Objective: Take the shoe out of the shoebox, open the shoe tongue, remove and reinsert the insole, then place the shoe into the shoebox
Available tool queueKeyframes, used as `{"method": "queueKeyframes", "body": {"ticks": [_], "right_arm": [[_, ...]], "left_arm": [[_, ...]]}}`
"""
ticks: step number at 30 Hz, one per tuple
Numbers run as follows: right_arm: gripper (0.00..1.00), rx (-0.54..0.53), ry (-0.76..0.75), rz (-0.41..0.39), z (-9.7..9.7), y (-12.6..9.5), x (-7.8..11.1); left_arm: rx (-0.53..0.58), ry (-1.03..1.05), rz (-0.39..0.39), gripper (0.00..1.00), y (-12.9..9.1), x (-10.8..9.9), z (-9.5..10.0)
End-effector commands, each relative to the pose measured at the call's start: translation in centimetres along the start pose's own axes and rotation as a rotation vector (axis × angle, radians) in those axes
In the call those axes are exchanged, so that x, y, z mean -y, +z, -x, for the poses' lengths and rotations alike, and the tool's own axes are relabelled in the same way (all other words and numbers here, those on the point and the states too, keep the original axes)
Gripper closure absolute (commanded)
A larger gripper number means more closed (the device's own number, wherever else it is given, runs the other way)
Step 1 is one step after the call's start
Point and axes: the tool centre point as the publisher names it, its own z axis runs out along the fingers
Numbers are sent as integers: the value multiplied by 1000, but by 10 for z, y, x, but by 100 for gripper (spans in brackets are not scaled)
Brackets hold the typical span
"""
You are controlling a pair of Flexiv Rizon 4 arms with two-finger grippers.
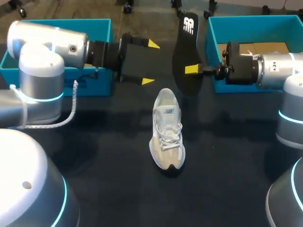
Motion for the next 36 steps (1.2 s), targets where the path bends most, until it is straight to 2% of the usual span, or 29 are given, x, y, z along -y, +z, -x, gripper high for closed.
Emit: {"method": "queueKeyframes", "body": {"ticks": [1,6,13,20,24,30,31,36], "right_arm": [[100,-24,-49,-35,1,3,-10],[100,-60,-74,-43,1,4,-10],[100,-60,-74,-43,1,4,-10],[100,-60,-74,-43,1,4,-10],[100,-60,-74,-43,1,4,-10],[100,-30,-269,-40,20,13,-12],[100,-28,-338,-45,24,16,-11],[100,-18,-453,-60,35,23,-8]], "left_arm": [[-103,-150,63,0,-9,-1,-11],[-145,-207,110,0,-12,-11,-24],[-198,-259,231,0,-17,-29,-46],[-183,-357,358,0,-26,-51,-68],[-190,-369,392,0,-27,-64,-76],[-178,-408,444,0,-28,-79,-87],[-188,-422,454,0,-28,-81,-92],[-228,-446,485,0,-26,-86,-107]]}}
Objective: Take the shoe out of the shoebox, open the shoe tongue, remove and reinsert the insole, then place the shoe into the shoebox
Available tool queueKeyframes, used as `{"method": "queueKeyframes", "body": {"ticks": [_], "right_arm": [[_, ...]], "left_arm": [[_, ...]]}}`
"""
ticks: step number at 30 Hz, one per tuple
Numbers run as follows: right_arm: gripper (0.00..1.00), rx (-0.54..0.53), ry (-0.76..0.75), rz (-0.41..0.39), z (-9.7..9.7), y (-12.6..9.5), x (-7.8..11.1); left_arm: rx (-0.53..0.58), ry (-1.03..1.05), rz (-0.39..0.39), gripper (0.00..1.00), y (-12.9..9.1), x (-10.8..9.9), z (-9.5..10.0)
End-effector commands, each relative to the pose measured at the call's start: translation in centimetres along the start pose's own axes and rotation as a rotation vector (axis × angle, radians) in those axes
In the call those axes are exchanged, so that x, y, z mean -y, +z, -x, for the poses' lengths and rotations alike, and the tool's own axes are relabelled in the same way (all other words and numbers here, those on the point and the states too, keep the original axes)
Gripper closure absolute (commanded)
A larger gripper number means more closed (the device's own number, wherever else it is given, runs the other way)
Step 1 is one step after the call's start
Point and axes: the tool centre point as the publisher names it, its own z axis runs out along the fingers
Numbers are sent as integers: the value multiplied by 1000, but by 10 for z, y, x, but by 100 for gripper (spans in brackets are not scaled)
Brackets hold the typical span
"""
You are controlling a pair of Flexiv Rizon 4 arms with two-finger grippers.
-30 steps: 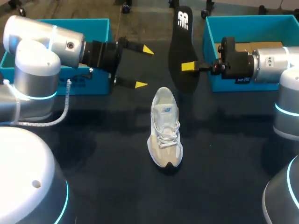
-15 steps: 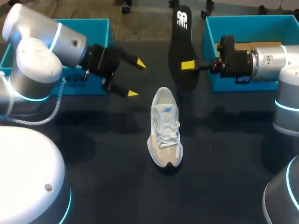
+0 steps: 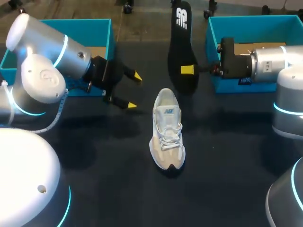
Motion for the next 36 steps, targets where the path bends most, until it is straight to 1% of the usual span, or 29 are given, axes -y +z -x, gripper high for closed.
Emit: {"method": "queueKeyframes", "body": {"ticks": [1,2,7,12,14,15,36], "right_arm": [[100,-12,-65,0,10,11,3],[100,-8,-96,-7,12,13,5],[100,-22,-132,-4,20,21,11],[100,-47,-154,19,28,25,18],[100,-41,-138,34,34,26,24],[100,-25,-132,49,37,25,26],[100,-25,-132,49,37,25,26]], "left_arm": [[-22,-13,34,0,9,-5,-5],[-25,-15,44,0,12,-7,-7],[-36,-46,66,0,20,-10,-14],[-35,-57,72,0,30,-12,-18],[-58,-7,100,0,39,-16,-19],[-58,-7,100,0,39,-16,-19],[-58,-7,100,0,39,-16,-19]]}}
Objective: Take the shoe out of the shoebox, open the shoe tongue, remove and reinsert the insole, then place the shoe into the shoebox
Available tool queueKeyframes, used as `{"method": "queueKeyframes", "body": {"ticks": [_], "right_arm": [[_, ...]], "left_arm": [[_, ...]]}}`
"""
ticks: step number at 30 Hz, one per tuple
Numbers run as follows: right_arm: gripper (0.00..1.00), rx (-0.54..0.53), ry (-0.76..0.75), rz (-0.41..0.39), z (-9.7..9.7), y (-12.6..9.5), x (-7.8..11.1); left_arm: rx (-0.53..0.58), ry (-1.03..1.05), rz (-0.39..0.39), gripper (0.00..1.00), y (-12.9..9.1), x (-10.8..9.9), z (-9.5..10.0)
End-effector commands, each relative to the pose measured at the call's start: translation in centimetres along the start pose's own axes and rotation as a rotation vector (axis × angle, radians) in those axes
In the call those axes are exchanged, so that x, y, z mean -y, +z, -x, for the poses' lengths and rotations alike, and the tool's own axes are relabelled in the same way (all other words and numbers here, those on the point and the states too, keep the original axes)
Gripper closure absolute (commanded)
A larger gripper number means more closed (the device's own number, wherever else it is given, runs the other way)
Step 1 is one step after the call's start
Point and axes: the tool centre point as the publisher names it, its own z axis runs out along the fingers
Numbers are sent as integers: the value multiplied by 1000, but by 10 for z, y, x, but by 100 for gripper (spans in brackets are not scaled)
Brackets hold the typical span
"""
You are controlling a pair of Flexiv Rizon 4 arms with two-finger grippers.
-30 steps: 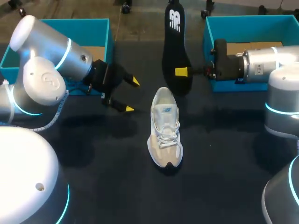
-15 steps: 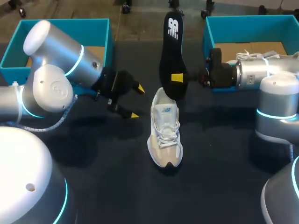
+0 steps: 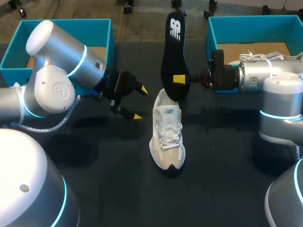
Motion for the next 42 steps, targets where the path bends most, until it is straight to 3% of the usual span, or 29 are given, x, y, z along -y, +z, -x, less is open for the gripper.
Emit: {"method": "queueKeyframes", "body": {"ticks": [1,17,27,42], "right_arm": [[100,2,-1,0,0,2,0],[100,5,-16,16,1,2,0],[100,13,-112,20,11,22,7],[100,1,-104,36,10,24,10]], "left_arm": [[1,1,2,0,0,0,-1],[2,-33,6,0,5,2,1],[39,-30,23,0,5,17,6],[0,-35,11,0,8,5,10]]}}
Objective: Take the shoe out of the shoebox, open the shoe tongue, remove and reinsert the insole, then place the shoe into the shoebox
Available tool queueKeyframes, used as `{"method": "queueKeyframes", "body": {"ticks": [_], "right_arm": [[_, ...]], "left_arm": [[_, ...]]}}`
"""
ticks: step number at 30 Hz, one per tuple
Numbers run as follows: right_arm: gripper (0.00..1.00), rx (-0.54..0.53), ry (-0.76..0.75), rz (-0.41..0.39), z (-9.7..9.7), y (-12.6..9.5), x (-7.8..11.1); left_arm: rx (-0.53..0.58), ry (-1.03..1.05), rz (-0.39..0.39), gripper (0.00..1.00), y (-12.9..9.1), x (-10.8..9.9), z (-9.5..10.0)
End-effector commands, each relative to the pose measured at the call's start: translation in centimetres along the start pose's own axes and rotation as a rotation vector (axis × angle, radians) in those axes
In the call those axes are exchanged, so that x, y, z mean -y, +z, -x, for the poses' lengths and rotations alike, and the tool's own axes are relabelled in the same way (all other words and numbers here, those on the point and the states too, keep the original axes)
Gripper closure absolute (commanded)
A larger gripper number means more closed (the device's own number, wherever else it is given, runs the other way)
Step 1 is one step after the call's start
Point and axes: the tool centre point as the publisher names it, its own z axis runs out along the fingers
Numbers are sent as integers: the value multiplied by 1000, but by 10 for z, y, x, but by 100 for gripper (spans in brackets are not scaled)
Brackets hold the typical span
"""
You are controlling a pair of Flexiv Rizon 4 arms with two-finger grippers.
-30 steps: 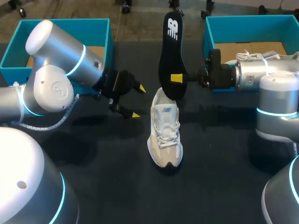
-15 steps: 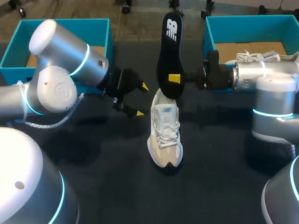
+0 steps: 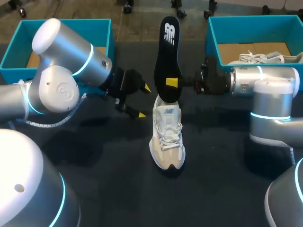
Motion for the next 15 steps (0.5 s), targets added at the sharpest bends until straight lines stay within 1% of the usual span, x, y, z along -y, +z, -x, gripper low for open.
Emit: {"method": "queueKeyframes", "body": {"ticks": [1,7,15], "right_arm": [[100,0,0,-2,0,1,0],[100,31,1,8,-3,5,14],[100,15,39,18,-1,12,32]], "left_arm": [[-1,3,-11,0,2,-6,5],[8,-8,-8,0,-1,-13,5],[8,-13,-17,0,-2,-14,4]]}}
